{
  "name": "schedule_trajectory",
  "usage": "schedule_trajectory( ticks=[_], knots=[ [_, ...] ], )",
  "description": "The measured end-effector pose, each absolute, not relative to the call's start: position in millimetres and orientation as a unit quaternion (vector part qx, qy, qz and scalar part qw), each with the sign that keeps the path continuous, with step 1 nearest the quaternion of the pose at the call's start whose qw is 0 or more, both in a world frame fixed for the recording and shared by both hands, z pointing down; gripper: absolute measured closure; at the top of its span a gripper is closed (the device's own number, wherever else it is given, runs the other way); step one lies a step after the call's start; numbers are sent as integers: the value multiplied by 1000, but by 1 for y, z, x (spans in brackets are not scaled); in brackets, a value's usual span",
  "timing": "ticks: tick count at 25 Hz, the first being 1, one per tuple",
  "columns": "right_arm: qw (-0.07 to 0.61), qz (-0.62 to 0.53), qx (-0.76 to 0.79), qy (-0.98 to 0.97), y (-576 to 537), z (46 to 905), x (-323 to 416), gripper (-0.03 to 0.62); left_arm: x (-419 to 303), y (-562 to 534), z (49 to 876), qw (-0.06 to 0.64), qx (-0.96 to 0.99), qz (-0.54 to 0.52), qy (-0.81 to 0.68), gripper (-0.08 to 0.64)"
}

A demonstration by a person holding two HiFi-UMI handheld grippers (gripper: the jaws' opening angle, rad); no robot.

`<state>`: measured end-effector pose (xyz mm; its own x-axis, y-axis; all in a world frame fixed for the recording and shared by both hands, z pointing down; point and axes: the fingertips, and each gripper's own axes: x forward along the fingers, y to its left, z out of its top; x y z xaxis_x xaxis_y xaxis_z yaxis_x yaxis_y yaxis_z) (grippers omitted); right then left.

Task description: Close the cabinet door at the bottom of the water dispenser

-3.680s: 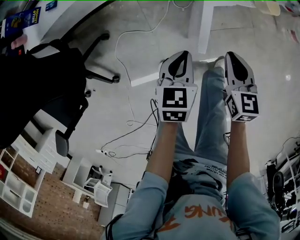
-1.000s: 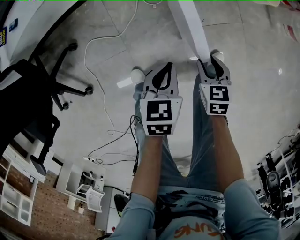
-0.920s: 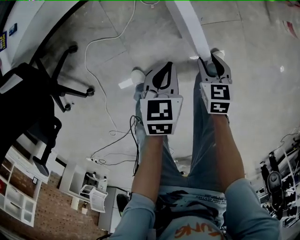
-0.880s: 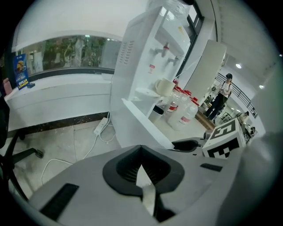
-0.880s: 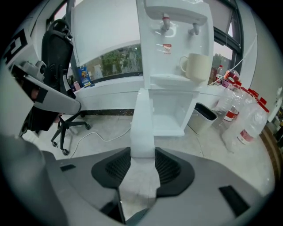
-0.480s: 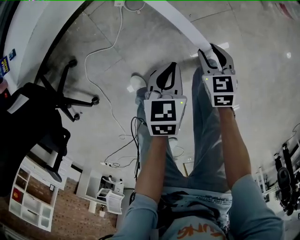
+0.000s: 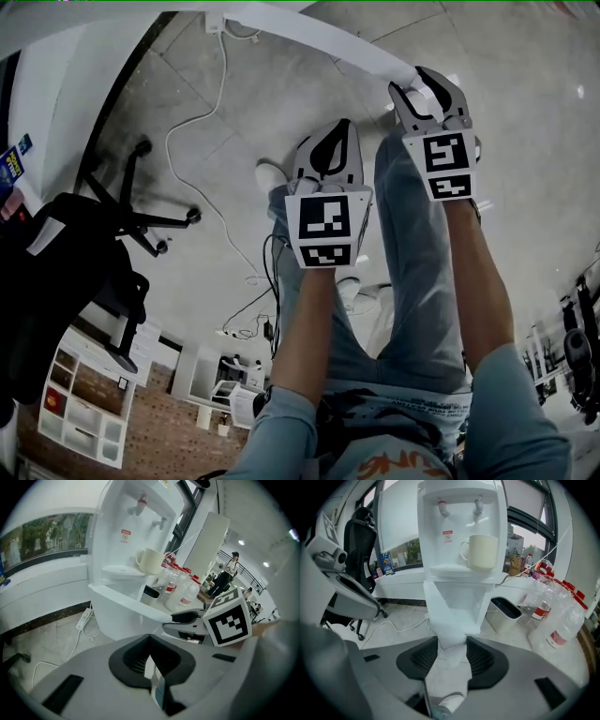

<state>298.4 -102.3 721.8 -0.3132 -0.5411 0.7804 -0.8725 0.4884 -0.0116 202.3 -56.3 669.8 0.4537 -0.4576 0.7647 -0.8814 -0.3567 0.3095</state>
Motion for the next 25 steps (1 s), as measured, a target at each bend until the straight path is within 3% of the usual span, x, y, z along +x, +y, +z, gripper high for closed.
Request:
schedule_trajectory(
  ticks=[12,25],
  knots=[
    [359,200,453,-791,-167,720,339,394,248,-81,674,349,781,311,-415,549],
    [325,188,452,-809,-232,718,358,434,283,-100,678,346,779,305,-424,549]
  ],
)
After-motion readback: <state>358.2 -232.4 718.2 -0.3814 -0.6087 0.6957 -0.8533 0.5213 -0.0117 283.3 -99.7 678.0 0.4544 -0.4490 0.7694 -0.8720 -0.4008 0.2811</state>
